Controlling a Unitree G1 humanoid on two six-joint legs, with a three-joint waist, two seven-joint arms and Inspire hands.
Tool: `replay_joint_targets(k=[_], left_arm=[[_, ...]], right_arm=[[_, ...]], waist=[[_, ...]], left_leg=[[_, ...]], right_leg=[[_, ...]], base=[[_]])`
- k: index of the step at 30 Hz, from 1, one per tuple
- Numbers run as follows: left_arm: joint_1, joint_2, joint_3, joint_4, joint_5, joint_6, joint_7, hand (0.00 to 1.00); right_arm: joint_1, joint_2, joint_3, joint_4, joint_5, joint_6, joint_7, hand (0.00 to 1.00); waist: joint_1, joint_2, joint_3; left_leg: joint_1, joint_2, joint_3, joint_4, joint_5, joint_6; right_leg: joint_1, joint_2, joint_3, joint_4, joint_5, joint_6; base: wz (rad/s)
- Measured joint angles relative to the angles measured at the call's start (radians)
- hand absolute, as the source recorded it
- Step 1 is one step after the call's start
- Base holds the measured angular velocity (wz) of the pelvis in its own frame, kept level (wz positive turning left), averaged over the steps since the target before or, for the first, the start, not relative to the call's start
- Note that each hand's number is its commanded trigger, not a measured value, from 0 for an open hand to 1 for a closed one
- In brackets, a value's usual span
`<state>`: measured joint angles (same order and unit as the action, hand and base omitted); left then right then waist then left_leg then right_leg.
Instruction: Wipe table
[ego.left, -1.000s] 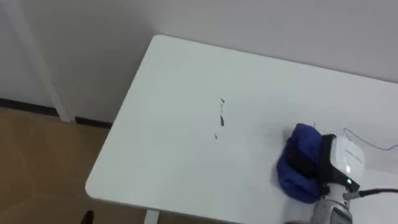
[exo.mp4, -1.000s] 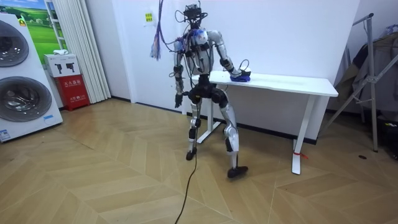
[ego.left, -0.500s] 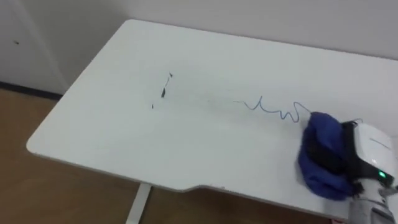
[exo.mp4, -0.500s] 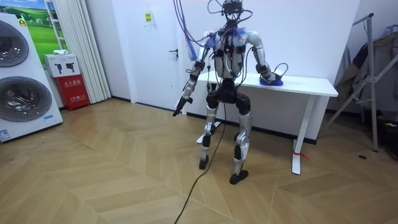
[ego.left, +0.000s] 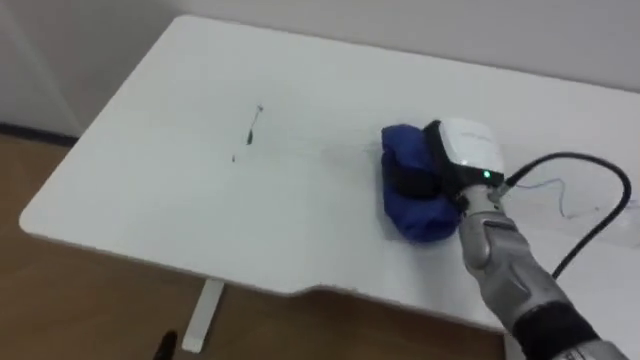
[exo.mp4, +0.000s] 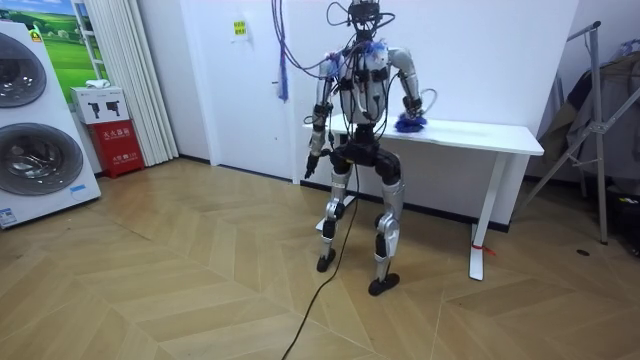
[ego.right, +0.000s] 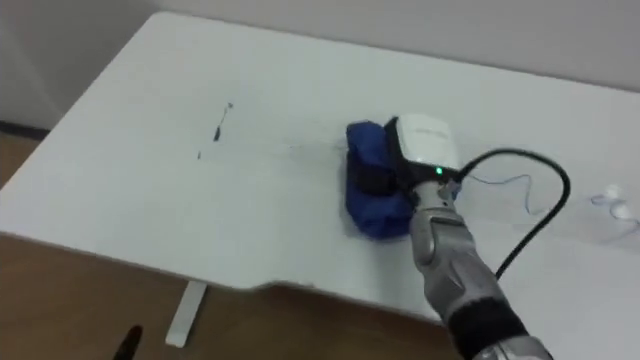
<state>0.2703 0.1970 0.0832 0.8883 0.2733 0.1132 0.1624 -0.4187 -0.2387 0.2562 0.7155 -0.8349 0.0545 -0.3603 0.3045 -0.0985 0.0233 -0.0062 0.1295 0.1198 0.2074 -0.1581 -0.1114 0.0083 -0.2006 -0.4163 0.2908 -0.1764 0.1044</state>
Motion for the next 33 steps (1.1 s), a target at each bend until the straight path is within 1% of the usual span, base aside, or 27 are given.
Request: replay_joint_targets(k=[1, 2, 3, 4, 5, 6, 7, 8, 9, 10, 11, 13, 14, 15, 16, 17, 18, 20, 22, 24, 25, 27, 28, 29, 30, 32, 33], left_arm=[[0.03, 0.006, 0.004, 0.0, 0.0, 0.008, -0.006, 0.0], [0.059, 0.016, 0.006, 0.0, 0.0, 0.01, -0.023, 0.0], [0.07, 0.018, 0.014, 0.0, -0.002, 0.01, -0.03, 0.0], [0.084, 0.02, 0.038, 0.007, -0.008, 0.01, -0.045, 0.0], [0.087, 0.026, 0.05, 0.02, -0.008, 0.01, -0.063, 0.0], [0.086, 0.03, 0.057, 0.021, -0.008, 0.008, -0.07, 0.0], [0.073, 0.038, 0.073, 0.027, -0.008, -0.002, -0.082, 0.0], [0.063, 0.045, 0.079, 0.035, -0.008, -0.013, -0.089, 0.0], [0.057, 0.047, 0.079, 0.035, -0.008, -0.018, -0.09, 0.0], [0.043, 0.046, 0.077, 0.035, -0.008, -0.029, -0.09, 0.0], [0.029, 0.045, 0.058, 0.035, -0.008, -0.031, -0.091, 0.0], [0.015, 0.041, 0.03, 0.034, -0.008, -0.034, -0.092, 0.0], [0.008, 0.035, 0.02, 0.035, -0.008, -0.034, -0.092, 0.0], [0.005, 0.031, 0.018, 0.036, -0.008, -0.034, -0.092, 0.0], [0.004, 0.028, 0.007, 0.036, -0.008, -0.032, -0.093, 0.0], [0.004, 0.028, -0.009, 0.036, -0.006, -0.029, -0.094, 0.0], [0.004, 0.026, -0.011, 0.036, -0.006, -0.029, -0.098, 0.0], [0.005, 0.024, -0.011, 0.035, -0.006, -0.028, -0.107, 0.0], [0.018, 0.025, -0.008, 0.034, -0.008, -0.026, -0.107, 0.0], [0.037, 0.026, -0.006, 0.033, -0.008, -0.021, -0.11, 0.0], [0.053, 0.028, -0.005, 0.033, -0.007, -0.019, -0.11, 0.0], [0.077, 0.028, -0.002, 0.031, -0.008, -0.018, -0.111, 0.0], [0.083, 0.028, 0.0, 0.019, -0.006, -0.018, -0.113, 0.0], [0.1, 0.028, 0.005, 0.013, -0.006, -0.021, -0.114, 0.0], [0.105, 0.027, 0.014, 0.013, -0.004, -0.022, -0.117, 0.0], [0.117, 0.027, 0.065, 0.012, -0.006, -0.032, -0.128, 0.0], [0.12, 0.027, 0.079, 0.011, -0.008, -0.035, -0.127, 0.0]], right_arm=[[0.004, -0.014, -0.031, 0.033, 0.001, 0.002, -0.002, 1.0], [0.027, -0.042, -0.046, 0.064, 0.002, 0.002, -0.008, 1.0], [0.042, -0.059, -0.053, 0.076, 0.003, -0.001, -0.009, 1.0], [0.072, -0.075, -0.092, 0.075, 0.025, -0.023, -0.032, 1.0], [0.088, -0.092, -0.103, 0.078, 0.026, -0.032, -0.045, 1.0], [0.091, -0.1, -0.104, 0.078, 0.026, -0.038, -0.047, 1.0], [0.098, -0.119, -0.104, 0.077, 0.026, -0.051, -0.048, 1.0], [0.098, -0.128, -0.103, 0.081, 0.026, -0.053, -0.045, 1.0], [0.096, -0.128, -0.102, 0.083, 0.026, -0.053, -0.043, 1.0], [0.087, -0.128, -0.1, 0.093, 0.023, -0.052, -0.038, 1.0], [0.073, -0.13, -0.081, 0.097, 0.026, -0.042, -0.033, 1.0], [0.05, -0.133, -0.051, 0.098, 0.026, -0.021, -0.02, 1.0], [0.04, -0.139, -0.032, 0.099, 0.027, -0.01, -0.009, 1.0], [0.035, -0.139, -0.03, 0.101, 0.032, -0.007, -0.003, 1.0], [0.018, -0.14, -0.001, 0.102, 0.05, 0.008, 0.003, 1.0], [-0.006, -0.14, 0.026, 0.104, 0.063, 0.012, 0.01, 1.0], [-0.022, -0.141, 0.038, 0.108, 0.066, 0.012, 0.014, 1.0], [-0.093, -0.142, 0.07, 0.158, 0.095, 0.009, 0.017, 1.0], [-0.13, -0.144, 0.07, 0.188, 0.116, 0.01, 0.017, 1.0], [-0.155, -0.151, 0.065, 0.22, 0.126, 0.002, 0.014, 1.0], [-0.146, -0.163, 0.052, 0.223, 0.134, -0.003, 0.015, 1.0], [-0.104, -0.182, 0.016, 0.223, 0.135, -0.012, 0.013, 1.0], [-0.059, -0.2, -0.016, 0.221, 0.135, -0.018, 0.011, 1.0], [-0.001, -0.204, -0.067, 0.214, 0.141, -0.04, -0.01, 1.0], [0.019, -0.204, -0.095, 0.209, 0.142, -0.051, -0.017, 1.0], [0.109, -0.205, -0.201, 0.206, 0.134, -0.087, -0.035, 1.0], [0.128, -0.208, -0.223, 0.208, 0.136, -0.089, -0.04, 1.0]], waist=[[-0.001, 0.009, 0.0045], [-0.004, 0.02, 0.0055], [-0.006, 0.021, 0.0034], [-0.015, 0.031, 0.0035], [-0.021, 0.041, 0.0013], [-0.024, 0.044, 0.0023], [-0.028, 0.045, 0.0012], [-0.026, 0.048, 0.0], [-0.024, 0.047, -0.0023], [-0.023, 0.048, -0.0089], [-0.016, 0.05, -0.0141], [-0.013, 0.05, -0.0146], [-0.002, 0.047, -0.0166], [0.006, 0.045, -0.0171], [0.014, 0.039, -0.0167], [0.026, 0.034, -0.0159], [0.034, 0.031, -0.016], [0.052, 0.02, -0.0083], [0.063, 0.013, -0.0063], [0.061, 0.014, -0.0054], [0.059, 0.015, -0.0051], [0.049, 0.016, -0.0056], [0.039, 0.015, -0.0059], [0.019, 0.016, -0.0065], [0.008, 0.017, -0.0064], [-0.035, 0.016, -0.0079], [-0.048, 0.016, -0.0081]], left_leg=[[-0.002, -0.011, -0.029, 0.005, -0.004, 0.007], [-0.001, -0.022, -0.051, 0.008, -0.005, 0.01], [-0.001, -0.026, -0.062, 0.008, -0.007, 0.014], [-0.001, -0.038, -0.079, 0.008, -0.006, 0.018], [0.001, -0.043, -0.084, 0.008, -0.006, 0.02], [0.001, -0.046, -0.087, 0.008, -0.006, 0.021], [-0.003, -0.05, -0.094, 0.008, -0.005, 0.022], [-0.004, -0.051, -0.095, 0.008, -0.004, 0.023], [-0.005, -0.051, -0.095, 0.008, -0.004, 0.023], [-0.01, -0.05, -0.095, 0.007, -0.004, 0.023], [-0.021, -0.051, -0.101, 0.014, -0.002, 0.023], [-0.023, -0.051, -0.101, 0.013, 0.0, 0.023], [-0.023, -0.05, -0.099, 0.011, 0.002, 0.023], [-0.023, -0.05, -0.099, 0.008, 0.004, 0.023], [-0.025, -0.049, -0.099, 0.001, 0.01, 0.022], [-0.032, -0.047, -0.099, -0.002, 0.013, 0.02], [-0.037, -0.046, -0.099, -0.002, 0.014, 0.02], [-0.052, -0.046, -0.112, -0.002, 0.02, 0.019], [-0.068, -0.047, -0.126, 0.002, 0.02, 0.019], [-0.081, -0.052, -0.144, 0.009, 0.02, 0.019], [-0.088, -0.054, -0.156, 0.013, 0.02, 0.019], [-0.087, -0.06, -0.172, 0.014, 0.02, 0.019], [-0.087, -0.063, -0.182, 0.014, 0.02, 0.019], [-0.083, -0.066, -0.189, 0.014, 0.02, 0.019], [-0.077, -0.068, -0.189, 0.013, 0.02, 0.019], [-0.051, -0.072, -0.189, 0.011, 0.02, 0.019], [-0.049, -0.072, -0.19, 0.012, 0.02, 0.019]], right_leg=[[0.019, -0.009, -0.018, -0.001, 0.0, 0.0], [0.039, -0.018, -0.038, -0.002, 0.0, 0.001], [0.048, -0.021, -0.046, -0.002, 0.001, 0.005], [0.06, -0.03, -0.056, -0.004, 0.0, 0.009], [0.07, -0.032, -0.058, -0.015, 0.004, 0.017], [0.077, -0.032, -0.059, -0.024, 0.004, 0.018], [0.087, -0.032, -0.067, -0.042, 0.003, 0.026], [0.094, -0.029, -0.069, -0.057, 0.004, 0.029], [0.095, -0.027, -0.07, -0.061, 0.004, 0.031], [0.094, -0.025, -0.07, -0.07, 0.004, 0.034], [0.095, -0.024, -0.072, -0.07, 0.004, 0.036], [0.09, -0.022, -0.063, -0.07, 0.004, 0.036], [0.081, -0.02, -0.057, -0.069, 0.004, 0.036], [0.079, -0.019, -0.054, -0.069, 0.004, 0.036], [0.074, -0.019, -0.053, -0.069, 0.005, 0.035], [0.065, -0.017, -0.053, -0.069, 0.006, 0.033], [0.058, -0.015, -0.05, -0.069, 0.007, 0.031], [0.055, -0.013, -0.055, -0.07, 0.008, 0.03], [0.045, -0.011, -0.058, -0.071, 0.008, 0.03], [0.048, -0.011, -0.068, -0.074, 0.008, 0.03], [0.052, -0.011, -0.083, -0.074, 0.008, 0.03], [0.068, -0.011, -0.096, -0.084, 0.008, 0.03], [0.078, -0.011, -0.106, -0.092, 0.008, 0.03], [0.089, -0.011, -0.105, -0.095, 0.008, 0.03], [0.098, -0.011, -0.104, -0.101, 0.008, 0.03], [0.129, -0.011, -0.104, -0.108, 0.008, 0.03], [0.134, -0.011, -0.105, -0.108, 0.007, 0.031]], base=[[0.72], [0.68], [0.58], [0.38], [0.28], [0.17], [0.11], [0.09], [0.0], [0.04], [0.04], [-0.03], [-0.08], [-0.06], [0.0], [0.0], [0.0], [0.14], [0.23], [0.33], [0.33], [0.31], [0.27], [0.24], [0.15], [0.1], [0.11]])
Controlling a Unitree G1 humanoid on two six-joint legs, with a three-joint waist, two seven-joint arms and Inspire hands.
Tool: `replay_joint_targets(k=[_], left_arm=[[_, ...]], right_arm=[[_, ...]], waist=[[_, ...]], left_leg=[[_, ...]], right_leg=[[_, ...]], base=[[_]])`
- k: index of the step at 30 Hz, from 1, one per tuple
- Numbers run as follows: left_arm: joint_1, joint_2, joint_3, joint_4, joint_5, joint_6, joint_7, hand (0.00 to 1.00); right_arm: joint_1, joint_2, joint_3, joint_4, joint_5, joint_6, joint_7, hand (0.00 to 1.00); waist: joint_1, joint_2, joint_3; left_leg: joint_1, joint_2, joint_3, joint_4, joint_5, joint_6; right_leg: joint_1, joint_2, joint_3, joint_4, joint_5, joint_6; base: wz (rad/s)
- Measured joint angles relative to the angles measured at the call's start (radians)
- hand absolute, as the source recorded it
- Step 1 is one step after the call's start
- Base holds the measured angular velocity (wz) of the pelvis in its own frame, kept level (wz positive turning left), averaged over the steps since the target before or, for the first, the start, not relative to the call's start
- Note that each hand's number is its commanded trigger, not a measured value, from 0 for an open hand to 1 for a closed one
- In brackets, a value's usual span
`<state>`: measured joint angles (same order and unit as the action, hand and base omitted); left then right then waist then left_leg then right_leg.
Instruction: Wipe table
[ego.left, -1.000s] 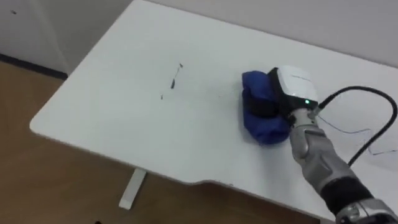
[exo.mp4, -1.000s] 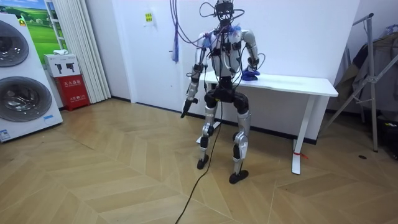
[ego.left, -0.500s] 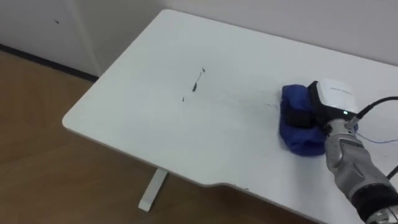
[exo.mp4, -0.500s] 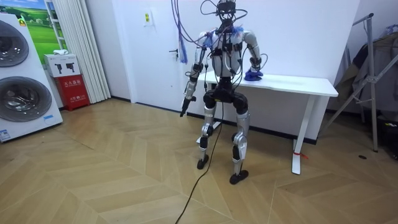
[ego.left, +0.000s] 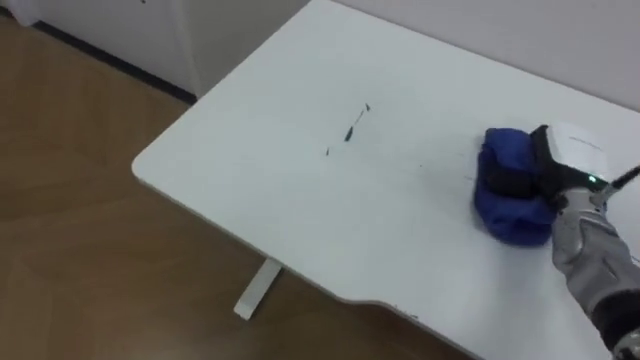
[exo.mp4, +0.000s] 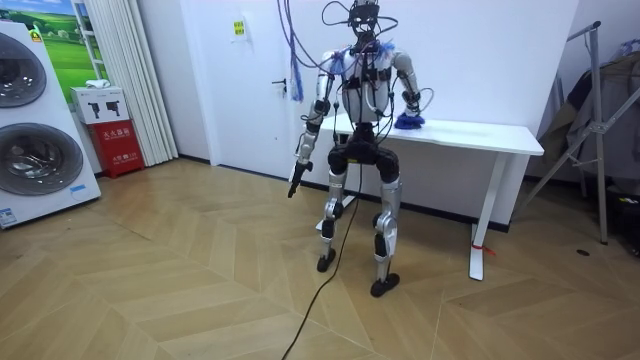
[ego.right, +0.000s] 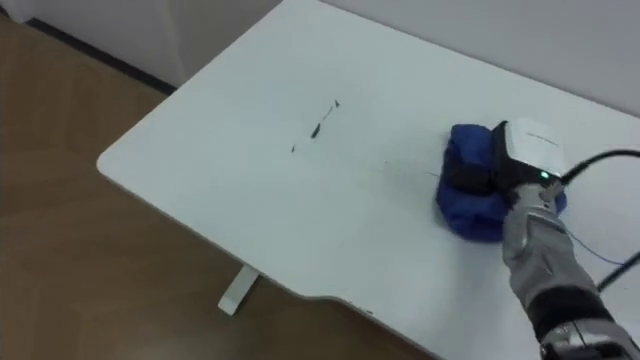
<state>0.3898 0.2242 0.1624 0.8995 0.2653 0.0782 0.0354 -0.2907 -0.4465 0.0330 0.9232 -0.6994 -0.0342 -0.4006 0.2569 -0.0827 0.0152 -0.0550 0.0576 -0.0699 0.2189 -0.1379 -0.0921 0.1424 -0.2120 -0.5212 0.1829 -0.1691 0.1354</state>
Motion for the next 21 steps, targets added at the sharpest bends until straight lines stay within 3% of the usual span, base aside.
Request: replay_joint_targets(k=[3, 6, 9, 11, 13, 16, 18, 19, 21], left_arm=[[-0.007, 0.003, 0.031, -0.011, -0.003, -0.028, 0.007, 0.0], [-0.017, -0.004, 0.03, -0.014, -0.02, -0.047, 0.036, 0.0], [-0.045, -0.016, 0.021, -0.006, -0.016, -0.048, 0.042, 0.0], [-0.053, -0.03, 0.001, -0.006, -0.017, -0.04, 0.041, 0.0], [-0.058, -0.035, -0.019, -0.003, -0.017, -0.031, 0.041, 0.0], [-0.05, -0.036, -0.021, 0.002, -0.01, -0.009, 0.038, 0.0], [-0.051, -0.035, -0.022, 0.0, -0.01, 0.001, 0.028, 0.0], [-0.047, -0.033, -0.027, 0.0, -0.01, 0.011, 0.021, 0.0], [-0.042, -0.033, -0.035, 0.001, -0.01, 0.029, 0.021, 0.0]], right_arm=[[0.076, -0.011, -0.072, 0.008, 0.022, -0.001, -0.023, 1.0], [0.14, -0.012, -0.107, 0.005, 0.038, -0.01, -0.042, 1.0], [0.155, -0.012, -0.113, 0.002, 0.038, 0.006, -0.039, 1.0], [0.134, -0.006, -0.078, -0.007, 0.02, 0.055, -0.026, 1.0], [0.105, 0.016, -0.022, -0.081, -0.016, 0.117, -0.002, 1.0], [-0.004, 0.099, 0.133, -0.213, -0.082, 0.156, 0.046, 1.0], [-0.082, 0.149, 0.213, -0.264, -0.141, 0.143, 0.072, 1.0], [-0.138, 0.179, 0.249, -0.265, -0.156, 0.128, 0.087, 1.0], [-0.196, 0.206, 0.284, -0.266, -0.175, 0.116, 0.098, 1.0]], waist=[[-0.044, 0.001, -0.0055], [-0.073, 0.008, -0.0167], [-0.079, 0.015, -0.015], [-0.049, 0.02, -0.0109], [-0.01, 0.026, -0.0137], [0.04, 0.029, -0.0124], [0.061, 0.023, -0.0049], [0.093, 0.02, -0.0022], [0.124, 0.009, 0.0004]], left_leg=[[0.019, 0.0, 0.004, 0.0, 0.0, 0.0], [0.043, 0.0, 0.007, -0.002, 0.0, 0.0], [0.056, 0.003, 0.012, 0.002, -0.001, 0.0], [0.068, 0.005, 0.014, -0.006, -0.001, -0.001], [0.076, 0.005, 0.016, -0.009, -0.004, -0.005], [0.072, 0.005, 0.003, -0.018, 0.002, 0.001], [0.072, 0.002, -0.01, -0.022, 0.006, 0.002], [0.075, 0.002, -0.013, -0.026, 0.006, 0.002], [0.077, -0.002, -0.023, -0.033, 0.007, 0.004]], right_leg=[[0.015, 0.0, 0.01, 0.001, -0.001, 0.001], [0.036, 0.0, 0.015, 0.002, -0.001, 0.002], [0.046, 0.0, 0.022, 0.001, -0.006, 0.009], [0.043, 0.003, 0.054, 0.009, -0.007, 0.006], [0.015, 0.004, 0.085, 0.024, -0.01, 0.005], [-0.019, 0.011, 0.109, 0.039, -0.001, -0.011], [-0.015, 0.014, 0.107, 0.033, -0.001, -0.011], [-0.009, 0.017, 0.105, 0.021, 0.001, -0.01], [0.006, 0.02, 0.106, 0.001, 0.002, -0.008]], base=[[-0.06], [-0.05], [-0.15], [-0.33], [-0.52], [-0.28], [0.17], [0.14], [0.21]])
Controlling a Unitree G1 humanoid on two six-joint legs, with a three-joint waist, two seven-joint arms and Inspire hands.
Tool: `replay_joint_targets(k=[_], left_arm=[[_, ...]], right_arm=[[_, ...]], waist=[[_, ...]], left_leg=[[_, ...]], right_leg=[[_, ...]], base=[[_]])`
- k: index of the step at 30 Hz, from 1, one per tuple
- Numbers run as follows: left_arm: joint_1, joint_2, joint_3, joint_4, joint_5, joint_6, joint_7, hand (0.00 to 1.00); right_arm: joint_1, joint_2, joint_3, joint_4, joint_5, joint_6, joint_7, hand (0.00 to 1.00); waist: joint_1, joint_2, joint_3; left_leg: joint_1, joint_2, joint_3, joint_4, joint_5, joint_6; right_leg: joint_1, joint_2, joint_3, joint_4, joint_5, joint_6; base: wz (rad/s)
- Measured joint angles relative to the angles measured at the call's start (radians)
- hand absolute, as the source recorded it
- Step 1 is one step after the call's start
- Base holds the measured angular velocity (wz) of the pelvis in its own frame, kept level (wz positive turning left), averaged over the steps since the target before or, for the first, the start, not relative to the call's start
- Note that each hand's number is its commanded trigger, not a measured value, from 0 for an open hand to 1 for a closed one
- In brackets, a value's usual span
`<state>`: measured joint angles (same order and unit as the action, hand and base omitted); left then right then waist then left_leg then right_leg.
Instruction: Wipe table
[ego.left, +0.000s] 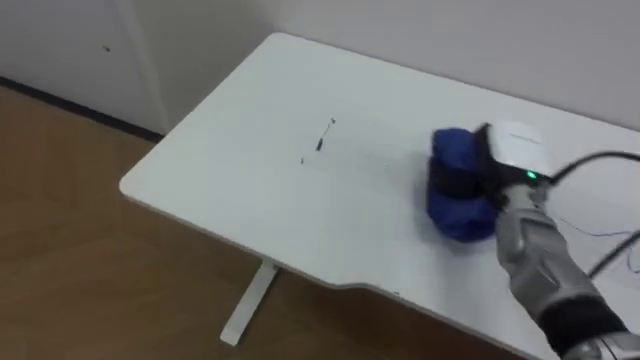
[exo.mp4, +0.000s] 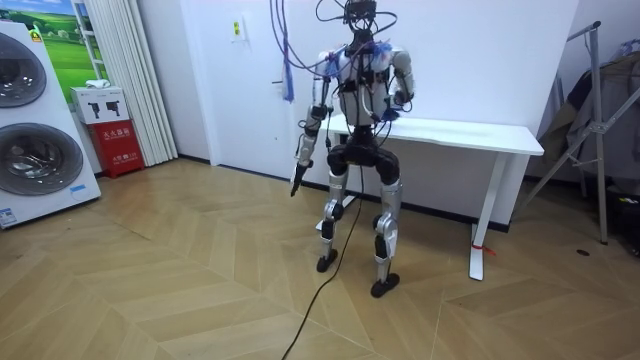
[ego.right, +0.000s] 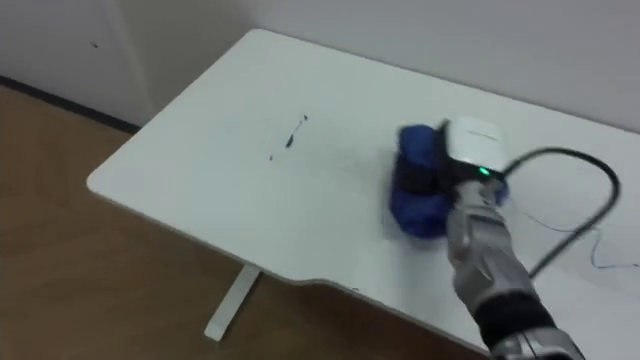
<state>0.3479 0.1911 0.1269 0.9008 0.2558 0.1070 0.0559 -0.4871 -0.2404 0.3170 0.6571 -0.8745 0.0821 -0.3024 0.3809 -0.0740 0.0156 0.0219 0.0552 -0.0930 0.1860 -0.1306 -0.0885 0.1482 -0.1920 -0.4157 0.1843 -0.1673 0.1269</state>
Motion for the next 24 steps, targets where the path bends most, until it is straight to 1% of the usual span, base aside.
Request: replay_joint_targets(k=[1, 2, 3, 4, 6, 7, 8, 9, 10, 11, 12, 13, 14, 15, 16, 17, 18, 19, 20, 21, 22, 23, 24], left_arm=[[0.006, -0.001, -0.006, 0.0, 0.0, 0.014, -0.001, 0.0], [0.013, -0.001, -0.009, 0.0, 0.0, 0.019, -0.003, 0.0], [0.018, -0.001, -0.009, -0.003, 0.0, 0.019, -0.004, 0.0], [0.028, -0.001, -0.008, -0.016, 0.001, 0.019, -0.006, 0.0], [0.03, -0.001, -0.006, -0.018, 0.004, 0.017, -0.009, 0.0], [0.028, -0.001, 0.006, -0.02, 0.021, 0.016, -0.011, 0.0], [0.027, -0.001, 0.023, -0.021, 0.029, 0.013, -0.011, 0.0], [0.025, 0.001, 0.029, -0.02, 0.03, 0.011, -0.01, 0.0], [0.035, 0.006, 0.033, -0.019, 0.03, 0.009, -0.011, 0.0], [0.039, 0.01, 0.043, -0.019, 0.028, 0.003, -0.011, 0.0], [0.044, 0.011, 0.051, -0.019, 0.03, -0.004, -0.011, 0.0], [0.039, 0.013, 0.067, -0.019, 0.029, -0.017, -0.008, 0.0], [0.03, 0.017, 0.069, -0.019, 0.029, -0.035, 0.001, 0.0], [0.027, 0.018, 0.069, -0.018, 0.03, -0.046, 0.003, 0.0], [0.015, 0.018, 0.068, -0.017, 0.03, -0.061, 0.004, 0.0], [0.011, 0.018, 0.066, -0.018, 0.029, -0.068, 0.004, 0.0], [0.005, 0.014, 0.057, -0.018, 0.03, -0.074, 0.004, 0.0], [-0.001, 0.008, 0.054, -0.017, 0.03, -0.074, 0.004, 0.0], [-0.01, 0.004, 0.05, -0.017, 0.029, -0.068, 0.005, 0.0], [-0.013, 0.001, 0.044, -0.017, 0.03, -0.064, 0.006, 0.0], [-0.014, -0.001, 0.032, -0.015, 0.03, -0.056, 0.006, 0.0], [-0.013, -0.001, 0.018, -0.015, 0.029, -0.042, 0.007, 0.0], [-0.012, -0.001, 0.011, -0.014, 0.029, -0.036, 0.007, 0.0]], right_arm=[[-0.02, 0.003, 0.014, 0.0, -0.007, -0.002, 0.0, 1.0], [-0.02, 0.002, 0.012, 0.0, -0.008, -0.004, 0.001, 1.0], [-0.014, 0.002, 0.007, 0.0, -0.008, -0.006, 0.001, 1.0], [0.007, -0.001, -0.01, 0.003, -0.008, -0.01, 0.001, 1.0], [0.049, -0.025, -0.032, 0.033, -0.008, -0.025, -0.001, 1.0], [0.099, -0.052, -0.048, 0.062, -0.014, -0.037, -0.001, 1.0], [0.172, -0.078, -0.071, 0.073, -0.025, -0.04, -0.003, 1.0], [0.217, -0.087, -0.096, 0.074, -0.007, -0.051, -0.013, 1.0], [0.296, -0.091, -0.161, 0.047, 0.018, -0.092, -0.061, 1.0], [0.339, -0.099, -0.214, 0.047, 0.025, -0.125, -0.092, 1.0], [0.358, -0.103, -0.239, 0.049, 0.027, -0.133, -0.102, 1.0], [0.392, -0.114, -0.279, 0.053, 0.031, -0.139, -0.117, 1.0], [0.415, -0.125, -0.306, 0.069, 0.047, -0.149, -0.128, 1.0], [0.421, -0.126, -0.318, 0.076, 0.049, -0.151, -0.132, 1.0], [0.434, -0.131, -0.339, 0.079, 0.055, -0.151, -0.134, 1.0], [0.438, -0.136, -0.34, 0.08, 0.066, -0.151, -0.137, 1.0], [0.443, -0.144, -0.34, 0.093, 0.094, -0.149, -0.137, 1.0], [0.443, -0.148, -0.341, 0.098, 0.111, -0.14, -0.133, 1.0], [0.431, -0.147, -0.333, 0.103, 0.13, -0.121, -0.126, 1.0], [0.42, -0.146, -0.324, 0.103, 0.131, -0.105, -0.12, 1.0], [0.394, -0.144, -0.296, 0.103, 0.133, -0.071, -0.104, 1.0], [0.354, -0.143, -0.254, 0.103, 0.134, -0.043, -0.078, 1.0], [0.332, -0.139, -0.228, 0.103, 0.134, -0.03, -0.065, 1.0]], waist=[[0.015, -0.004, 0.0015], [0.013, -0.005, 0.002], [0.01, -0.005, 0.0021], [0.007, -0.004, 0.002], [0.002, -0.003, 0.0022], [-0.013, -0.003, 0.0017], [-0.026, -0.004, 0.0006], [-0.035, -0.004, 0.0005], [-0.075, -0.003, -0.0017], [-0.111, 0.004, -0.0029], [-0.126, 0.007, -0.0053], [-0.155, 0.011, -0.0124], [-0.179, 0.014, -0.0132], [-0.185, 0.013, -0.0146], [-0.185, 0.009, -0.0162], [-0.184, 0.011, -0.0178], [-0.188, 0.008, -0.0155], [-0.187, 0.007, -0.0149], [-0.181, 0.002, -0.0126], [-0.174, 0.007, -0.0158], [-0.155, 0.006, -0.0151], [-0.139, -0.002, -0.0173], [-0.128, 0.002, -0.0145]], left_leg=[[0.0, -0.002, -0.01, -0.001, -0.002, 0.001], [-0.001, -0.006, -0.031, -0.001, -0.002, 0.001], [-0.001, -0.008, -0.04, -0.001, -0.002, 0.001], [-0.001, -0.008, -0.049, -0.001, -0.002, 0.001], [-0.001, -0.009, -0.048, -0.004, -0.002, 0.001], [-0.001, -0.011, -0.048, -0.004, -0.002, 0.001], [-0.001, -0.012, -0.046, -0.004, -0.002, 0.001], [-0.001, -0.012, -0.043, -0.004, -0.002, 0.002], [-0.001, -0.013, -0.037, -0.004, -0.002, 0.002], [0.0, -0.013, -0.024, -0.004, -0.002, 0.002], [0.001, -0.013, -0.021, -0.003, -0.002, 0.002], [0.006, -0.013, -0.019, -0.003, -0.002, 0.002], [0.015, -0.013, -0.016, -0.004, -0.002, 0.002], [0.019, -0.013, -0.013, -0.004, -0.003, 0.002], [0.027, -0.012, 0.002, -0.005, -0.003, 0.002], [0.03, -0.012, 0.009, -0.005, -0.004, 0.003], [0.037, -0.01, 0.014, -0.006, -0.005, 0.003], [0.037, -0.01, 0.014, -0.005, -0.006, 0.003], [0.035, -0.009, 0.016, -0.004, -0.005, 0.003], [0.034, -0.008, 0.023, -0.004, -0.006, 0.003], [0.035, -0.003, 0.038, -0.006, -0.005, 0.003], [0.035, 0.003, 0.051, -0.007, -0.005, 0.004], [0.036, 0.006, 0.058, -0.009, -0.005, 0.003]], right_leg=[[0.008, 0.0, -0.008, -0.003, 0.0, 0.001], [0.02, 0.0, -0.029, -0.002, 0.0, 0.001], [0.027, 0.0, -0.039, -0.002, 0.0, 0.001], [0.034, 0.0, -0.055, -0.001, -0.001, 0.001], [0.038, 0.0, -0.058, -0.003, -0.002, 0.004], [0.046, 0.0, -0.058, -0.006, -0.002, 0.004], [0.048, 0.0, -0.053, -0.008, -0.002, 0.004], [0.048, -0.001, -0.053, -0.01, -0.002, 0.004], [0.049, -0.001, -0.056, -0.013, -0.002, 0.004], [0.049, -0.002, -0.057, -0.016, -0.003, 0.005], [0.049, -0.003, -0.057, -0.017, -0.003, 0.005], [0.053, -0.004, -0.057, -0.017, -0.003, 0.006], [0.06, -0.004, -0.054, -0.017, -0.005, 0.007], [0.063, -0.005, -0.053, -0.017, -0.006, 0.009], [0.063, -0.008, -0.044, -0.017, -0.012, 0.016], [0.063, -0.009, -0.036, -0.017, -0.017, 0.014], [0.062, -0.008, -0.024, -0.014, -0.017, 0.013], [0.059, -0.007, -0.01, -0.012, -0.018, 0.012], [0.052, -0.005, 0.001, -0.012, -0.017, 0.011], [0.043, -0.005, 0.01, -0.012, -0.017, 0.011], [0.033, -0.002, 0.03, -0.01, -0.015, 0.012], [0.022, 0.002, 0.046, -0.002, -0.006, 0.003], [0.014, 0.004, 0.057, 0.003, -0.006, 0.002]], base=[[0.39], [0.45], [0.51], [0.33], [0.2], [0.17], [0.14], [0.0], [-0.12], [-0.15], [-0.13], [-0.07], [-0.07], [-0.19], [-0.27], [-0.32], [-0.23], [-0.2], [-0.18], [-0.32], [-0.4], [-0.43], [-0.4]])
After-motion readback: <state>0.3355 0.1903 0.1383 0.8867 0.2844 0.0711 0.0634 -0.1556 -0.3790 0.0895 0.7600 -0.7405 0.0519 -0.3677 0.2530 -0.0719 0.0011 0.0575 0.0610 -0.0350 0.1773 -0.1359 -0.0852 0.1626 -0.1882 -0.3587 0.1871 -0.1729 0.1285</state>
